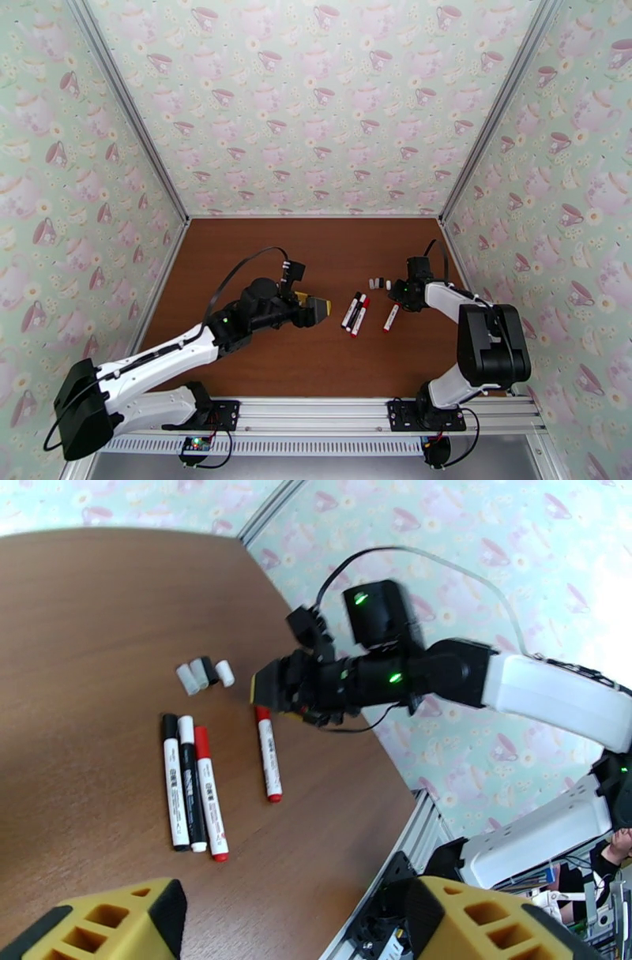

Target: Open the pen caps

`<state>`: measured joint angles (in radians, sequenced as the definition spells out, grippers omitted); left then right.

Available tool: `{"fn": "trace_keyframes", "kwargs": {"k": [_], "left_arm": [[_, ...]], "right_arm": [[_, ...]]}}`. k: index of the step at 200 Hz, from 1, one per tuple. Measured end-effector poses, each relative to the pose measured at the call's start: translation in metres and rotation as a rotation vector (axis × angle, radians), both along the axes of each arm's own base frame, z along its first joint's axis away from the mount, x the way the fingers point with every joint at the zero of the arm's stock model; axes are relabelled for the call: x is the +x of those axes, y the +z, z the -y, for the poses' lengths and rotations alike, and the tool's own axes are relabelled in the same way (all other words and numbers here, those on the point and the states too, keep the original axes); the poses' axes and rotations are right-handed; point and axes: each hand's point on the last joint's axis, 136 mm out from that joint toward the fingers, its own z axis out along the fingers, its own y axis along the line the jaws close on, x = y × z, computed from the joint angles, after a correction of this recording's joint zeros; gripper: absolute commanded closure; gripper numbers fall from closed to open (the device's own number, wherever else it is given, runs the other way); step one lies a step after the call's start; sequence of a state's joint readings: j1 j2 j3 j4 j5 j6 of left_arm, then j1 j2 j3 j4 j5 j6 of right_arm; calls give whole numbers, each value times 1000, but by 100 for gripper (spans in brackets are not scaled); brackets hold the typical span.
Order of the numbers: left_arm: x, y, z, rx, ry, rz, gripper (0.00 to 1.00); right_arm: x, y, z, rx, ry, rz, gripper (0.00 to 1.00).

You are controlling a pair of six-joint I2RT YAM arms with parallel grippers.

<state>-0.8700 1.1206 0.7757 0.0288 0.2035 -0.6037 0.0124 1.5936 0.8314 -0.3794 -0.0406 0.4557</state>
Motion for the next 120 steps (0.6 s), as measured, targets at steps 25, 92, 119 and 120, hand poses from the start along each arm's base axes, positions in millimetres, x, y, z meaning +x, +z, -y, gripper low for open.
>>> {"fn": "trace_keyframes", "kwargs": {"k": [25, 92, 119, 120], "left_arm": [[-1, 12, -6, -39, 13, 35, 4], [2, 3, -14, -53, 41, 16, 0], [2, 3, -14, -56, 40, 14, 0], [2, 3, -14, -56, 40, 14, 0]], "right_arm": [[0, 0, 0, 0, 0, 0, 59], [-2, -7, 0, 0, 1, -25, 60], [-2, -8, 0, 0, 1, -35, 64], [-2, -8, 0, 0, 1, -35, 64]]}}
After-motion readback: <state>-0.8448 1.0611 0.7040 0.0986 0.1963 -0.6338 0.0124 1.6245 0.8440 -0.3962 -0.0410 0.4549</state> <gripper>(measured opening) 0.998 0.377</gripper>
